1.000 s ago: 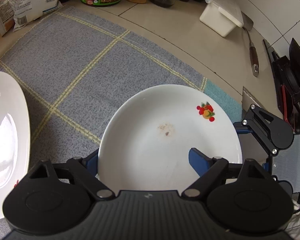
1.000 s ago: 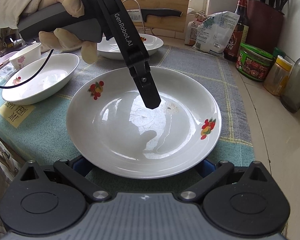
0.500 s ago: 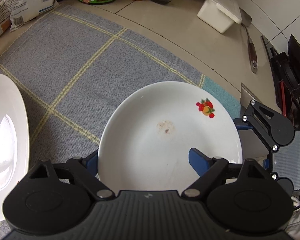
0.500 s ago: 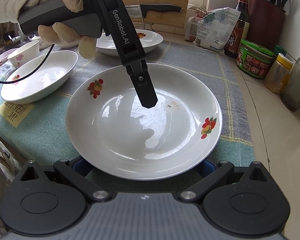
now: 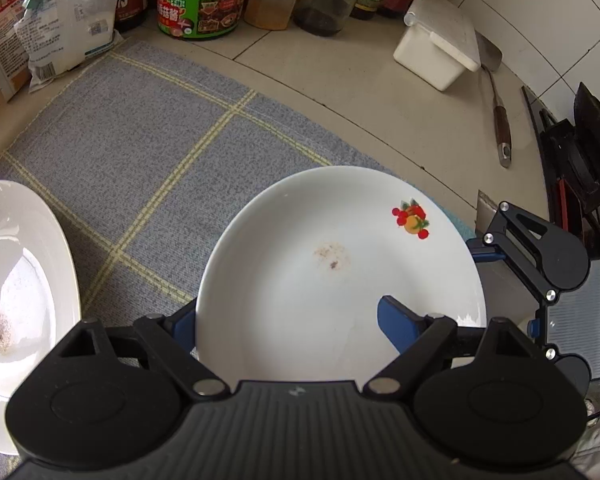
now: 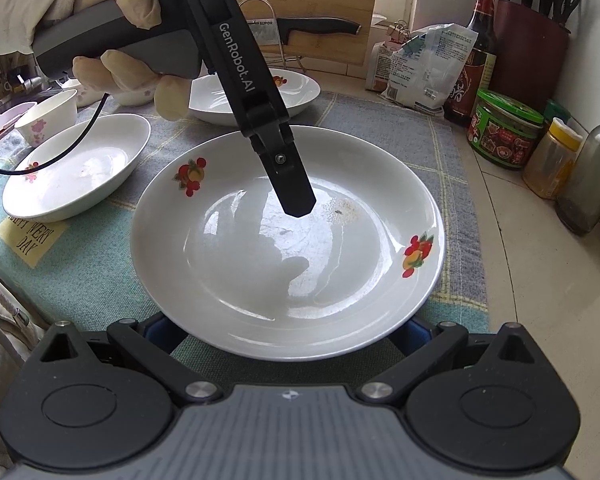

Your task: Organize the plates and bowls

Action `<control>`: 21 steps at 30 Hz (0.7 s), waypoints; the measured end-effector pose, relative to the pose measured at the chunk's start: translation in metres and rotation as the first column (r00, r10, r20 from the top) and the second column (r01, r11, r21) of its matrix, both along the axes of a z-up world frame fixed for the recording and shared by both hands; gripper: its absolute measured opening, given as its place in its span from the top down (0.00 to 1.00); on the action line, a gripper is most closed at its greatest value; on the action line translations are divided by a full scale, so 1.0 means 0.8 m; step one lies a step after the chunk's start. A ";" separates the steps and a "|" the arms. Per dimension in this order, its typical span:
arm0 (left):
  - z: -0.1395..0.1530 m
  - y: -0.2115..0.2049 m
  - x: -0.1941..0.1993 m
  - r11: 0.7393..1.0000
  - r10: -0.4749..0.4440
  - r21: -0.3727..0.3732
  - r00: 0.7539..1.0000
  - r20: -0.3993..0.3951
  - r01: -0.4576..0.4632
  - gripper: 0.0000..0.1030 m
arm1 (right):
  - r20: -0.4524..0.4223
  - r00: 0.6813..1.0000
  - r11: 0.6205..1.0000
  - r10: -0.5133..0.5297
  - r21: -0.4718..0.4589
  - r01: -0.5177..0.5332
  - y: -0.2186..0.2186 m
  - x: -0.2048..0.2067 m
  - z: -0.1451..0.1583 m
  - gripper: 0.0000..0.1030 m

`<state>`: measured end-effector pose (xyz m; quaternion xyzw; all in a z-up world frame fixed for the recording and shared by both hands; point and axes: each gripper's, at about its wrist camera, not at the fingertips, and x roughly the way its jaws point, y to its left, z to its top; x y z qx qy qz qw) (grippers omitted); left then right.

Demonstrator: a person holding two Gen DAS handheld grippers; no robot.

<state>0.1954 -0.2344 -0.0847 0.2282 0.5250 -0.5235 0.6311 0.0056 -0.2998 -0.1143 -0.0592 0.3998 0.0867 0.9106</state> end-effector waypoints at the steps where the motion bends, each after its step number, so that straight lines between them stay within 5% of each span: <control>1: 0.002 -0.001 0.001 1.000 0.002 -0.005 1.000 0.004 -0.002 0.14 | 0.003 1.000 1.000 0.001 -0.003 -0.001 -0.002 0.002 0.002 0.00; 21: 0.001 -0.040 0.054 0.999 0.032 -0.039 0.998 0.053 -0.030 0.14 | 0.030 0.999 1.000 0.020 -0.014 -0.019 -0.038 0.065 0.010 0.00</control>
